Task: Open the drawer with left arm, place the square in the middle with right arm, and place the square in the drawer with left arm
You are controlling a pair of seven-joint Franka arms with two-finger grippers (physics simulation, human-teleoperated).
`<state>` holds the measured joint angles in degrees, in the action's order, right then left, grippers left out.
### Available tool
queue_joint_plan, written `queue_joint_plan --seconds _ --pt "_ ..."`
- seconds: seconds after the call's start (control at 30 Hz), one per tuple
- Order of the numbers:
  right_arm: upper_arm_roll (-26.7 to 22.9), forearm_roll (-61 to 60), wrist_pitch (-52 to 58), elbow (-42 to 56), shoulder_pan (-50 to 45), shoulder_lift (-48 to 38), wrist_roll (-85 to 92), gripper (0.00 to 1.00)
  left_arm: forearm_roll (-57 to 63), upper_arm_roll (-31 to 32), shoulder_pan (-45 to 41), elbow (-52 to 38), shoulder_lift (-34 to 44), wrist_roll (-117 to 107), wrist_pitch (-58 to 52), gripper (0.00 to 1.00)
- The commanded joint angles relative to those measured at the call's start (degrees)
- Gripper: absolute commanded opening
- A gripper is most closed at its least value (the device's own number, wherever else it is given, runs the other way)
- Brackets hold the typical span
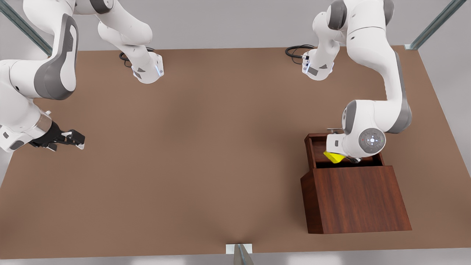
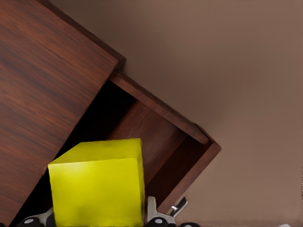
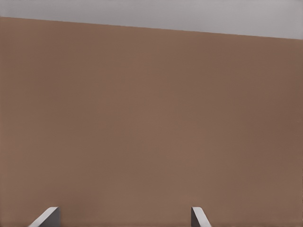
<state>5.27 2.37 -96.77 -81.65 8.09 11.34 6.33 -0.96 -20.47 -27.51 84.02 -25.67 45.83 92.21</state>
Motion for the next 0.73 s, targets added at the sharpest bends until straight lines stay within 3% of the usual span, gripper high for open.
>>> queue_joint_plan --seconds 0.0,0.13,0.27,0.33,0.37,0.43,0.5,0.53,0.7 --pt "0.0 0.0 0.0 0.0 0.0 0.0 0.0 1.0 -0.3 0.0 0.0 0.0 0.0 0.0 0.0 1.0" --pt "0.0 0.0 -0.2 0.0 0.0 0.0 0.0 1.0 -0.4 -0.4 -0.1 -0.2 0.0 -1.7 -0.5 1.0" --pt "0.0 0.0 -0.1 0.1 0.0 -0.2 0.0 1.0 -2.6 0.0 -0.7 -4.0 1.9 -41.6 -1.3 1.0" --pt "0.0 0.0 0.1 0.1 0.0 -0.3 0.0 1.0 -2.3 0.2 -1.1 -7.9 2.0 -49.4 -1.3 1.0" --pt "0.0 0.0 0.1 0.2 0.1 -0.2 0.0 1.0 -2.4 1.7 -0.1 -9.8 2.7 -51.1 -1.3 1.0" --pt "0.0 0.0 0.1 0.9 0.0 -0.3 0.0 1.0 5.8 19.2 12.5 -9.8 4.9 -54.4 -0.5 1.0" --pt "0.0 0.0 -0.1 0.9 0.0 -0.2 0.0 1.0 8.3 27.1 19.2 -9.1 6.9 -54.6 -0.5 1.0" --pt "0.0 0.0 0.0 0.9 0.0 -0.2 0.0 1.0 8.5 29.9 22.0 -9.0 7.7 -54.6 -0.5 1.0" --pt "0.0 0.0 0.4 2.0 0.0 -0.4 0.0 1.0 8.7 30.6 22.8 -7.7 8.8 -54.7 0.1 1.0"
